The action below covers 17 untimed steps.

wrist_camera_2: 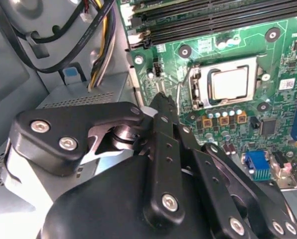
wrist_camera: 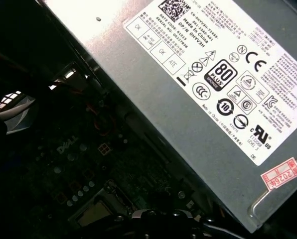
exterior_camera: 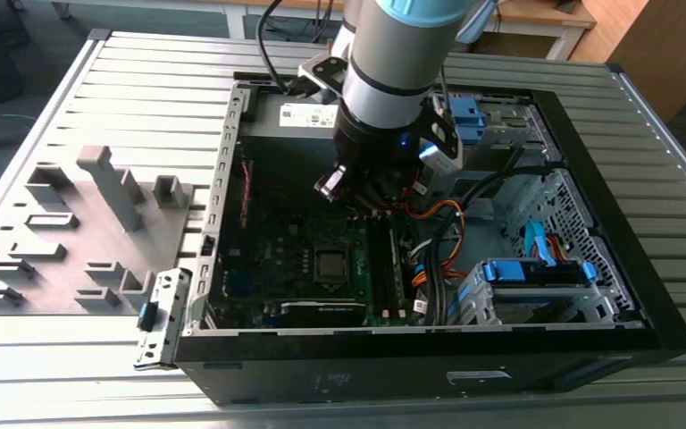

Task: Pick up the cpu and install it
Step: 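Install the first cpu locking lever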

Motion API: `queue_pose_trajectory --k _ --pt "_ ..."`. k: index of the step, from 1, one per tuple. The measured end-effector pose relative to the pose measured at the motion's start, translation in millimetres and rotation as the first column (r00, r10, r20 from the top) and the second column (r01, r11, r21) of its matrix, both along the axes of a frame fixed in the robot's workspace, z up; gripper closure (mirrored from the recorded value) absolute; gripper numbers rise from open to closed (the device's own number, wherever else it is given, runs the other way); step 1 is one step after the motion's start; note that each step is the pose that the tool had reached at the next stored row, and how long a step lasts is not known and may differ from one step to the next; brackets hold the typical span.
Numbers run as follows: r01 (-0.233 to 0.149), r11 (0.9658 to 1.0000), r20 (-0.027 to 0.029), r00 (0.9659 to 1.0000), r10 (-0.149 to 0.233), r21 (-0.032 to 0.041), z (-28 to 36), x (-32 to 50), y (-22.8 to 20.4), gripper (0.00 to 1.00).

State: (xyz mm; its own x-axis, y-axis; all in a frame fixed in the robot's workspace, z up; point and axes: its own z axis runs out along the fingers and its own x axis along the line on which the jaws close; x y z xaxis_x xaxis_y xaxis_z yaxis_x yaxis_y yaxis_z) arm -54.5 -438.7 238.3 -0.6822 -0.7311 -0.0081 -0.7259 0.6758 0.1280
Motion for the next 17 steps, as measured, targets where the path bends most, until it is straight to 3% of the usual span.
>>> queue_pose_trajectory --k 8,17 --pt "0.000 0.9999 -0.0002 1.0000 0.000 -0.0153 0.1 0.0 -3.9 0.89" --pt "0.000 0.9997 -0.0001 1.0000 0.000 -0.0253 0.1 0.0 -13.9 0.89"
